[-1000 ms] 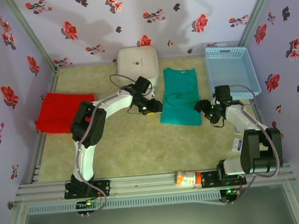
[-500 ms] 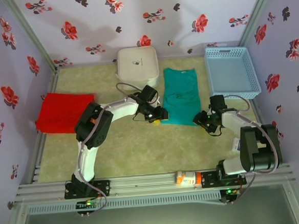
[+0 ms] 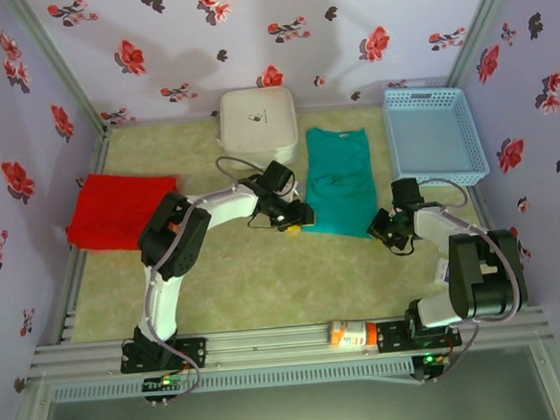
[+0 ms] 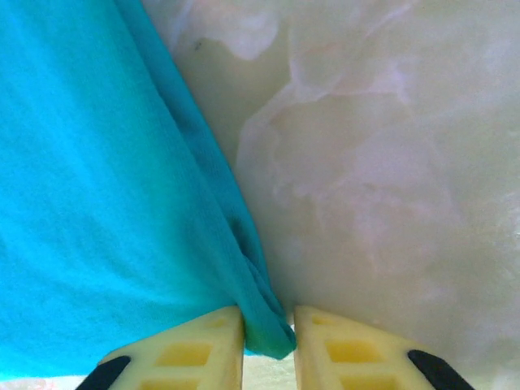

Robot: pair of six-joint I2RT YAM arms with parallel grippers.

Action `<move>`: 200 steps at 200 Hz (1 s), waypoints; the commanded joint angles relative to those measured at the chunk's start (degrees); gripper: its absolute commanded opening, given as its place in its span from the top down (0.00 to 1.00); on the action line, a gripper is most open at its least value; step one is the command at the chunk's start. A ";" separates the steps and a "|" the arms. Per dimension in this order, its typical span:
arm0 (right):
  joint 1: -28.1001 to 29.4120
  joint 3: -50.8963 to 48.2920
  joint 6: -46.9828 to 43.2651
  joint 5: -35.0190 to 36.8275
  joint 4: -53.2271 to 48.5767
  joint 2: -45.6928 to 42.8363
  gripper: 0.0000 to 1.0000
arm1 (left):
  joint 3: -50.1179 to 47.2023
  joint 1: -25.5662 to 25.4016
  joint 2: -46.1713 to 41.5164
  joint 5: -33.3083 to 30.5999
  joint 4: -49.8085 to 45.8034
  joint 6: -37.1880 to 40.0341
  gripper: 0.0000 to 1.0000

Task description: Fold and stack the t-shirts

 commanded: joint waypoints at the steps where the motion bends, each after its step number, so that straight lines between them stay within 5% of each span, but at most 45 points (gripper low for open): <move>1: 0.95 2.26 0.55 -1.19 5.62 1.04 0.84 | -0.74 0.38 -1.54 -0.21 -2.27 -0.57 0.52; 98: 0.95 3.84 -0.10 -0.22 4.08 0.72 0.97 | 3.91 -0.39 3.06 0.81 -2.28 -4.10 0.54; 200: 0.95 3.99 -0.01 -0.83 3.89 0.11 1.00 | 5.09 -0.39 4.33 0.82 -1.84 -5.30 0.81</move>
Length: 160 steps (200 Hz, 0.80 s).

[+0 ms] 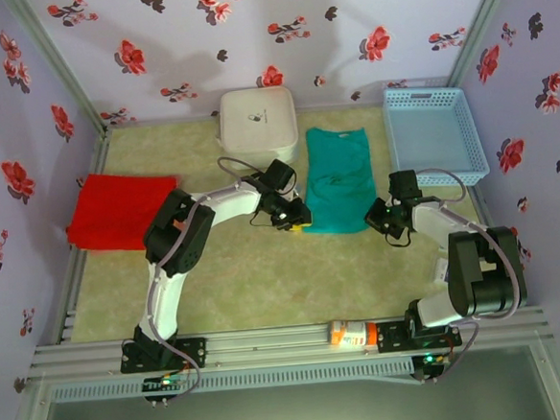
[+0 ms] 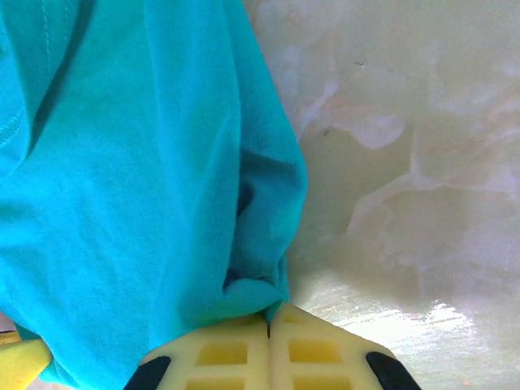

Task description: Fold and stack the t-shirts

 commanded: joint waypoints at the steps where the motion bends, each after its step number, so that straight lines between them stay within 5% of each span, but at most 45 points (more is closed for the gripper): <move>1: 0.25 1.07 -0.07 -0.33 -0.08 -0.72 1.00 | 1.71 -0.27 1.47 0.31 0.26 -0.27 0.81; 41: 0.25 -0.34 -1.79 -0.98 -1.37 -3.55 1.00 | 1.81 -0.33 0.48 -1.85 0.02 -0.19 1.00; 111: 4.56 -6.25 -1.00 -2.45 -8.50 -13.43 1.00 | -14.74 -1.11 -11.89 -3.96 6.25 -5.19 1.00; 160: 9.24 -10.37 5.13 0.62 -22.31 -27.99 1.00 | -28.16 -7.31 -22.28 -5.55 12.26 -12.66 1.00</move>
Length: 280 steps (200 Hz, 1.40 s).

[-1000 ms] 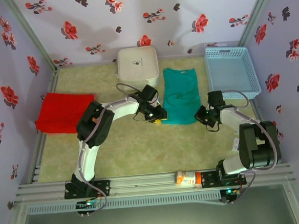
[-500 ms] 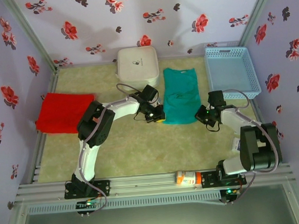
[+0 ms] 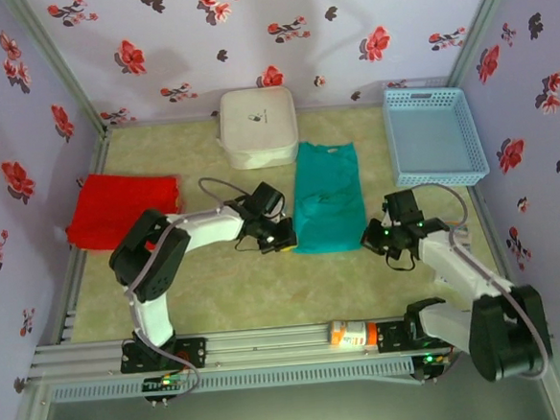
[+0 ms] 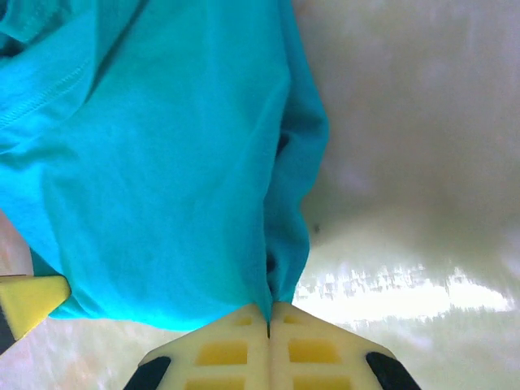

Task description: Fold and stack the t-shirts

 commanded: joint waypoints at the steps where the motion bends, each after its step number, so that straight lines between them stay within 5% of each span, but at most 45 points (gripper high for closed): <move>1: 1.34 -2.51 3.96 2.15 -10.28 -6.66 1.00 | -5.12 -3.38 -4.76 -1.47 4.37 -5.63 1.00; 38: 1.70 -6.64 6.37 2.62 -14.94 -15.91 1.00 | -13.10 -7.62 -6.86 -3.01 12.75 -13.16 1.00; 106: 1.64 -7.57 6.48 1.94 -13.73 -15.99 1.00 | -13.51 -10.74 -7.13 -0.15 12.46 -14.71 0.61; 170: 1.71 -7.54 6.20 2.20 -14.32 -16.24 1.00 | -14.73 -12.09 -7.44 0.65 10.24 -16.18 0.60; 216: 1.71 -7.77 6.48 2.20 -14.58 -16.98 1.00 | -12.20 -11.86 -9.32 -3.14 -1.07 -11.84 0.56; 280: 1.69 -8.31 6.65 2.16 -13.76 -16.63 1.00 | -11.19 -11.92 -5.93 0.06 8.66 -15.29 0.56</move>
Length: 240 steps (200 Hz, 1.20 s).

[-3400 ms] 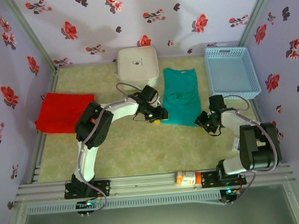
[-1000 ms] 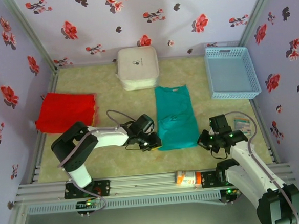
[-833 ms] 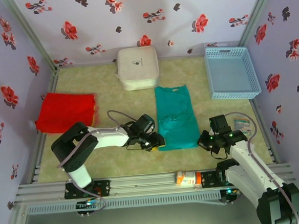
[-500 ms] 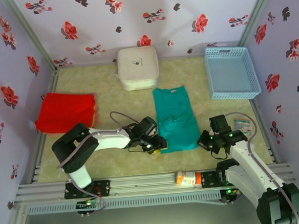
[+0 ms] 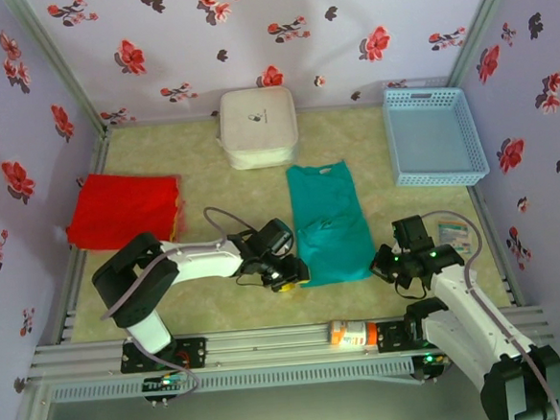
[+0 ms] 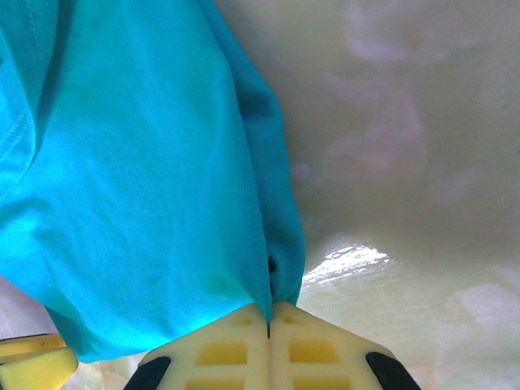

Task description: Fold and stack the t-shirts

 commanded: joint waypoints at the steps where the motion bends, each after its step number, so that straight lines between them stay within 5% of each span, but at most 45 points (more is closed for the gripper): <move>1: 0.33 -1.16 0.68 0.87 -0.68 -0.19 1.00 | 1.19 -0.37 2.09 1.29 3.82 -1.40 0.56; 71: 0.40 -1.50 0.69 1.07 -0.80 -0.37 1.00 | 1.72 -0.36 4.63 2.32 8.87 -3.41 0.65; 147: 0.38 -0.73 -0.05 0.68 -2.88 -2.53 1.00 | 0.25 0.23 3.34 0.16 7.92 -2.40 1.00; 201: 0.44 3.83 0.27 0.68 -12.93 -10.55 1.00 | -1.18 -1.11 -4.68 -1.14 3.71 -3.07 1.00; 240: 0.40 10.88 0.52 0.86 -16.62 -11.99 1.00 | 3.97 -1.31 -12.25 -5.31 -9.62 0.14 1.00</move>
